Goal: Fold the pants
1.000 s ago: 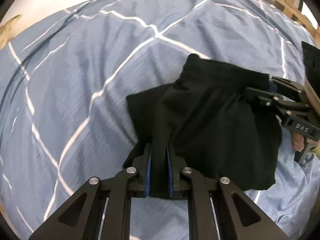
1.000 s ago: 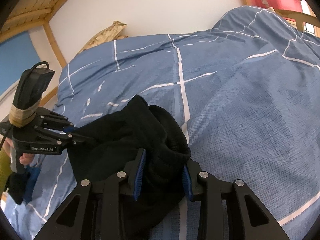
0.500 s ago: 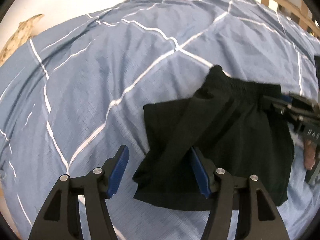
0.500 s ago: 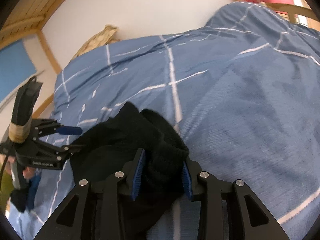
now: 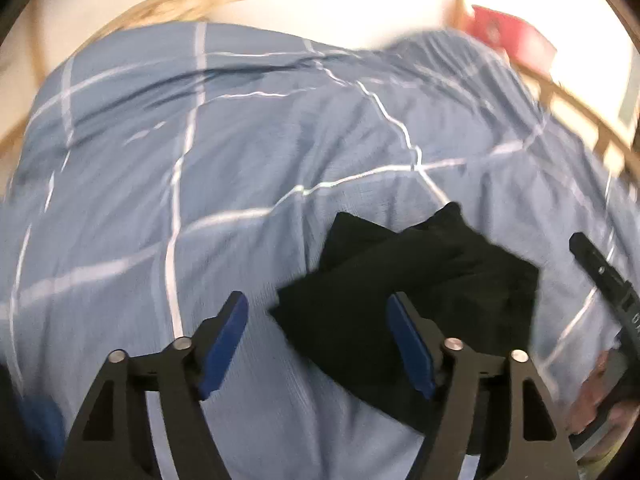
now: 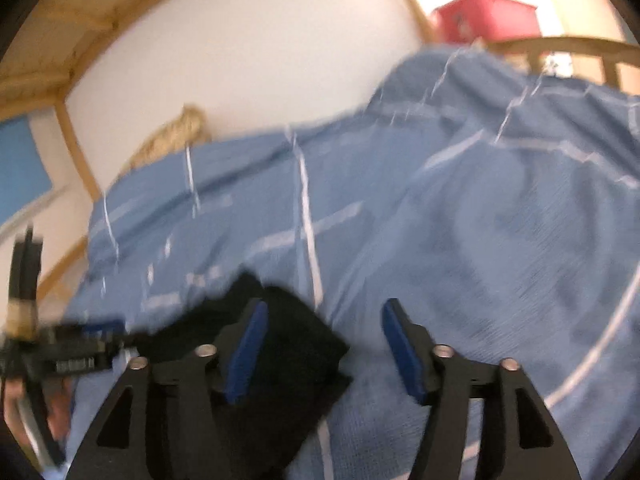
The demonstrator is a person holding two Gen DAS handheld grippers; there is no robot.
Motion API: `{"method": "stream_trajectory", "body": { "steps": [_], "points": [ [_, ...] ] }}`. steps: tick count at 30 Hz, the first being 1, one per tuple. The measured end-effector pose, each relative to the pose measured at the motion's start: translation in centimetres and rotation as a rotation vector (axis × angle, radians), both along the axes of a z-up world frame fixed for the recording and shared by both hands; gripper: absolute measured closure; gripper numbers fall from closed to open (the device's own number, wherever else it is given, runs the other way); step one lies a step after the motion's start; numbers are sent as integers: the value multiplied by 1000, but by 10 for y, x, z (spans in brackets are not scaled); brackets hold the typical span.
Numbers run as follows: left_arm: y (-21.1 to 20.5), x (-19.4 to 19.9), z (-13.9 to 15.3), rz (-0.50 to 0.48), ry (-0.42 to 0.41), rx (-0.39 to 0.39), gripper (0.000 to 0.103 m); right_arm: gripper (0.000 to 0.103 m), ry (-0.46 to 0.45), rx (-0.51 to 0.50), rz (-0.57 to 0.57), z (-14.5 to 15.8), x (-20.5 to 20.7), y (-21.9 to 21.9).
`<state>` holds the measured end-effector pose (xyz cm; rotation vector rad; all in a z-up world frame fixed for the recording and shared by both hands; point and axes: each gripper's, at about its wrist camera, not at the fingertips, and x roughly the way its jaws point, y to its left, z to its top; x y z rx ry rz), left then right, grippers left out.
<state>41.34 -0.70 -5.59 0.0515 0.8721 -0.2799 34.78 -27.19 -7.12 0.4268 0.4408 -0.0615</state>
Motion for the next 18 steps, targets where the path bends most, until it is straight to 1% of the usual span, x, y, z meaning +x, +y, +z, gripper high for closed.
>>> {"method": "stream_trajectory", "body": {
  "steps": [1,3,6,9,11,13,16,18],
  "points": [
    [3,-10,1,18,-5,-26,29,34,-19,14,-3,4,-5,-1],
    [7,-28,2,56,-11,-41,27,34,-32,52,0,10,-11,1],
    [13,-57,2,88,-24,-53,25,32,14,108,12,8,-21,3],
    [18,-83,-2,97,-35,-40,23,32,37,108,19,1,-42,10],
    [19,-96,-4,81,-51,-6,23,32,60,115,43,-4,-57,14],
    [22,-98,-7,92,-54,6,23,32,71,129,56,-8,-63,18],
    [34,-93,-9,118,-63,-31,23,32,72,171,86,-9,-56,21],
    [39,-87,-11,135,-72,-46,23,32,80,196,81,-10,-49,24]
  ]
}}
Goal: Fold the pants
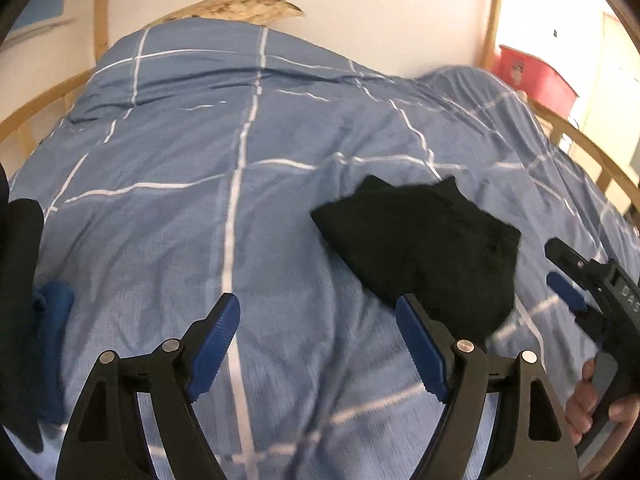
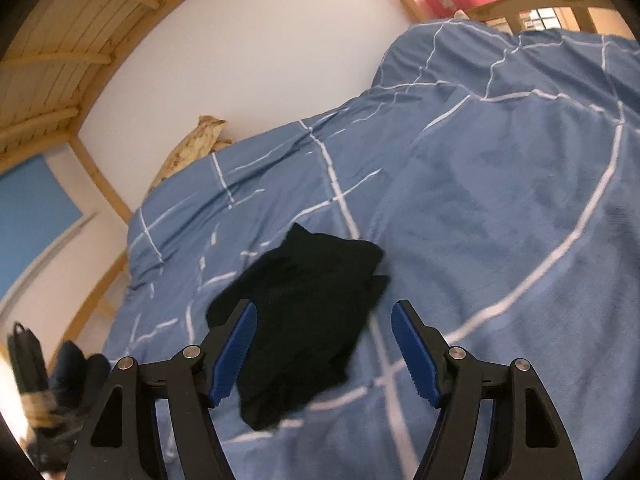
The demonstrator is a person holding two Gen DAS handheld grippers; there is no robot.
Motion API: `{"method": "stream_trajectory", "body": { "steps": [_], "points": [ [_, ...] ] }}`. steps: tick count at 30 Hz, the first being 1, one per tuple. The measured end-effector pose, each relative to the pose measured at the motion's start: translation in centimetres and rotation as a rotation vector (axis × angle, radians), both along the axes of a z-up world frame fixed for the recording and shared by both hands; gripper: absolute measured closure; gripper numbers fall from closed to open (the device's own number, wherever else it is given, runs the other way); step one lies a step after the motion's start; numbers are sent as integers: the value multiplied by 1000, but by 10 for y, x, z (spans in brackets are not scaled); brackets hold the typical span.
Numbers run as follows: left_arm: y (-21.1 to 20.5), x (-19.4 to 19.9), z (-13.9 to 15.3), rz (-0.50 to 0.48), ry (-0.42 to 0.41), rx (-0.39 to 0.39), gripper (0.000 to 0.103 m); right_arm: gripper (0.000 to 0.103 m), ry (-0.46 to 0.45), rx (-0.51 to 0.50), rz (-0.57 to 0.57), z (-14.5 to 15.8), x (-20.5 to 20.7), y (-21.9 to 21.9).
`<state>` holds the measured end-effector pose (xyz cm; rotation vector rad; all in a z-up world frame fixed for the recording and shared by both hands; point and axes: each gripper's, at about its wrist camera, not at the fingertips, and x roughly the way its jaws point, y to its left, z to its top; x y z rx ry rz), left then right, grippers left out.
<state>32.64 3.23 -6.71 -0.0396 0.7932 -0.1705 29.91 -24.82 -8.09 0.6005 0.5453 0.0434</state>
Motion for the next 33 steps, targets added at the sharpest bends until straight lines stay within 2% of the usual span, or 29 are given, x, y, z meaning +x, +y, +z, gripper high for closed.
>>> {"method": "stream_trajectory", "body": {
  "steps": [2,5,7,12,15,23,29,33],
  "points": [
    [2,11,-4,-7,1,-20,23,32,5,62,6,-3,9,3],
    [3,27,-9,-20,7,-53,23,32,-12,61,-31,-9,19,7],
    [2,39,-14,-18,15,-63,23,32,-3,99,-49,-20,24,5],
    [-13,57,-27,-56,22,-14,23,32,33,122,-70,-47,27,-1],
    [-16,64,-37,-59,40,-23,23,32,24,138,-59,-49,28,-3],
    [-20,87,-48,-90,87,-106,25,32,19,120,-44,-52,40,-1],
    [-23,114,-63,-90,144,-193,31,32,34,99,-39,-56,53,0],
    [-26,130,-73,-75,175,-218,35,32,46,78,-32,-57,61,2]
  ]
}}
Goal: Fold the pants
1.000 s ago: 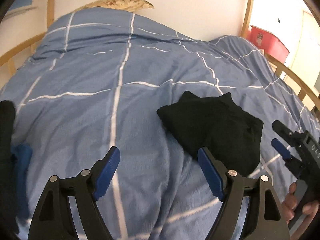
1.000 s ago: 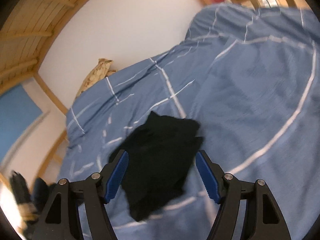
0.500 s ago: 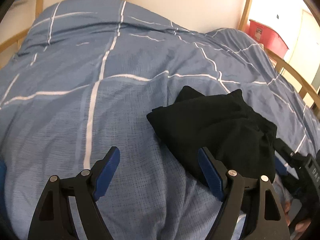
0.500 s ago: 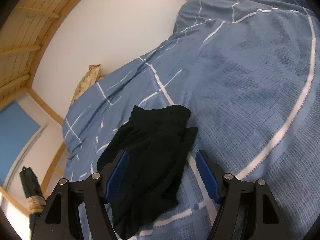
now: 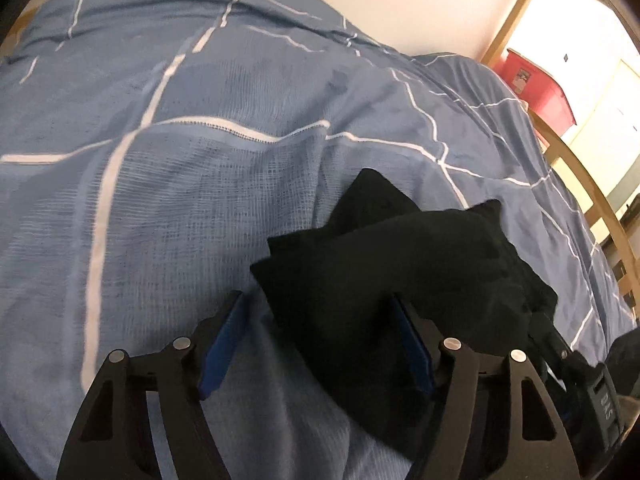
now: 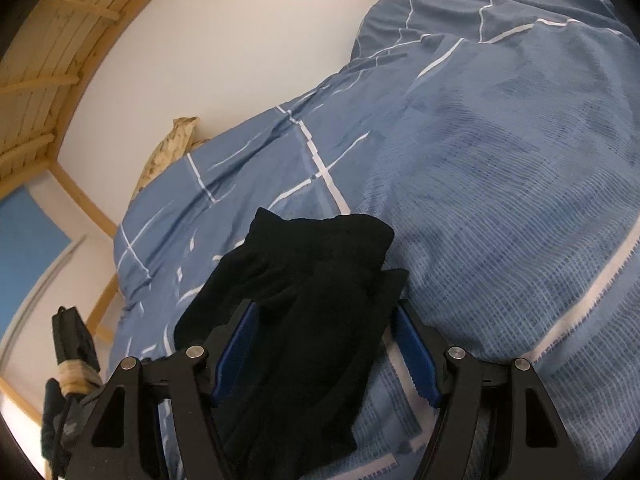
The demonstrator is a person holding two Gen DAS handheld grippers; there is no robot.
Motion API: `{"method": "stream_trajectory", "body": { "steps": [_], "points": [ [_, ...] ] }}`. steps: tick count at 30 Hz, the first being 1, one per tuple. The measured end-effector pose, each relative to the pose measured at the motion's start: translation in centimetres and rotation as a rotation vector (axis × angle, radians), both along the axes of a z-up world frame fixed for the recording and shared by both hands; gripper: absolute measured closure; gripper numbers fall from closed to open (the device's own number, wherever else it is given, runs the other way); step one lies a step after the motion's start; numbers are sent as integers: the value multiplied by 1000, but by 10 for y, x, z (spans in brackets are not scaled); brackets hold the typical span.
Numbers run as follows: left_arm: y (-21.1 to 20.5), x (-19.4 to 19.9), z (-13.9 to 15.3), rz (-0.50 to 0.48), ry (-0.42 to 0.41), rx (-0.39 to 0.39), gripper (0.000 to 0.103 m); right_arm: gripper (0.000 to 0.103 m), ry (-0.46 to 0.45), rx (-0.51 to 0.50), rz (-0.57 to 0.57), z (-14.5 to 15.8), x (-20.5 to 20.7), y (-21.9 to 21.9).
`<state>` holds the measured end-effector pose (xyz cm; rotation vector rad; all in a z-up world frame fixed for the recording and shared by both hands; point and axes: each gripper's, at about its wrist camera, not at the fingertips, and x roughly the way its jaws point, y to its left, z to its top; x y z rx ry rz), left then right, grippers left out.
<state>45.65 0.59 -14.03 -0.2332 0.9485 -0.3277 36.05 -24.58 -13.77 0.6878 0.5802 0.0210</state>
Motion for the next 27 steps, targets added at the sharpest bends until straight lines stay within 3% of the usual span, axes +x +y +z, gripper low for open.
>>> {"method": "stream_trajectory", "body": {
  "steps": [2,6,7,9,11,14,21,27],
  "points": [
    [-1,4,-1,4,5,-18,43,33,8,-7,6,-1,4,1],
    [-4,7,-2,-23,37,-84,82,44,27,0,20,-3,12,0],
    [-7,7,-1,-29,43,-91,85,51,29,5,24,-4,12,-1],
    [-14,2,8,-38,11,-46,88,76,33,34,43,-7,14,-3],
    [-18,-4,20,-40,-18,-8,88,86,42,74,70,-9,16,-5],
    [-20,-19,48,-53,-82,29,88,87,37,33,76,2,12,-2],
    [-3,-64,117,-69,-195,114,88,88,-50,-120,112,66,-28,27],
    [49,-129,177,-37,-263,182,88,88,-134,-155,180,127,-72,67]
  ]
}}
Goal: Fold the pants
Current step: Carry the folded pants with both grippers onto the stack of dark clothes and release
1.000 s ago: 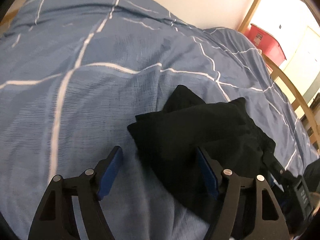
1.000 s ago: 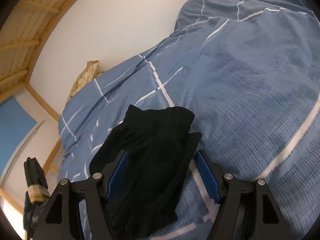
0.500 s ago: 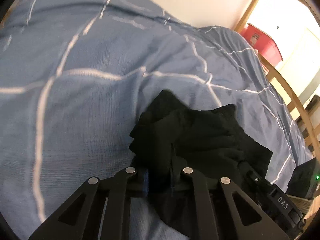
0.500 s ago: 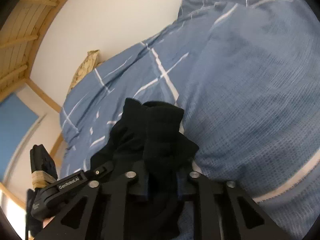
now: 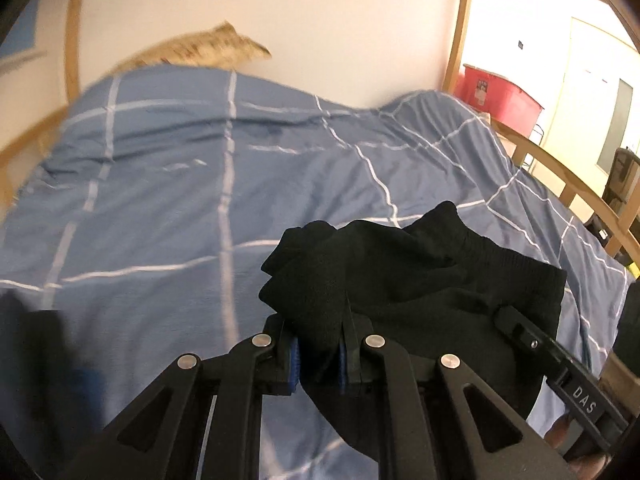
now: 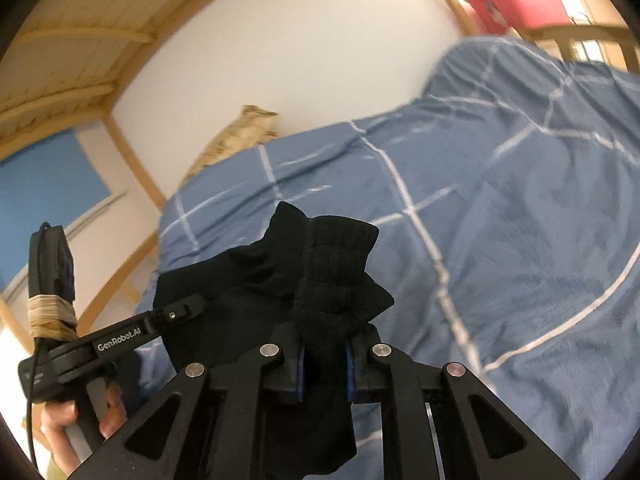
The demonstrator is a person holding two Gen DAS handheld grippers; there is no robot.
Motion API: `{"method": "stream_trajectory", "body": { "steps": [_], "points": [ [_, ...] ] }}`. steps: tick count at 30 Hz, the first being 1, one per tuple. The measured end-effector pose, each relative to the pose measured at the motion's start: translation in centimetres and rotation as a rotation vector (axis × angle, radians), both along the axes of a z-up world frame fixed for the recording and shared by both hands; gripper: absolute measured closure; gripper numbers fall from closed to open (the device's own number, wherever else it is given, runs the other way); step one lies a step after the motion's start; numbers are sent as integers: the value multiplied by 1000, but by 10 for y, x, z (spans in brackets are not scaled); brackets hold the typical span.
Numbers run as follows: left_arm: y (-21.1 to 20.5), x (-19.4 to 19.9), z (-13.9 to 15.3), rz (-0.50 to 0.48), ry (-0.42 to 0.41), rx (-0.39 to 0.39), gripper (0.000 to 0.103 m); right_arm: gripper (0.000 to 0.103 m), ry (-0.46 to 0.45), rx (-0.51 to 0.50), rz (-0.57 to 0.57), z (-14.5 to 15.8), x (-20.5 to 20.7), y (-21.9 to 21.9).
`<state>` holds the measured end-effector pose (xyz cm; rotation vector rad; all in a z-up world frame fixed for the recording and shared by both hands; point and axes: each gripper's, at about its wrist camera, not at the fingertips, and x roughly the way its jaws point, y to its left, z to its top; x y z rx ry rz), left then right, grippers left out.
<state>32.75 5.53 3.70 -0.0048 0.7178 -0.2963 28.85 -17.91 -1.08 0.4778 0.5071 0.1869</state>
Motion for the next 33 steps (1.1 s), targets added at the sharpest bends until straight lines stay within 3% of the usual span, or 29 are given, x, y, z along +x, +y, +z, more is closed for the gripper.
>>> {"method": "stream_trajectory", "body": {
  "steps": [7,16,23,33],
  "points": [
    [78,-65,53,64,-60,94,88,88,-64,-30,128,49,-43,78],
    [180,-83,88,145,-70,219,88,88,-123,-46,267,82,-67,196],
    [262,-60,83,201,-47,207,88,88,-132,-71,325,84,-56,281],
    [315,-22,49,175,11,271,88,88,-102,-90,346,50,-31,360]
  ]
}}
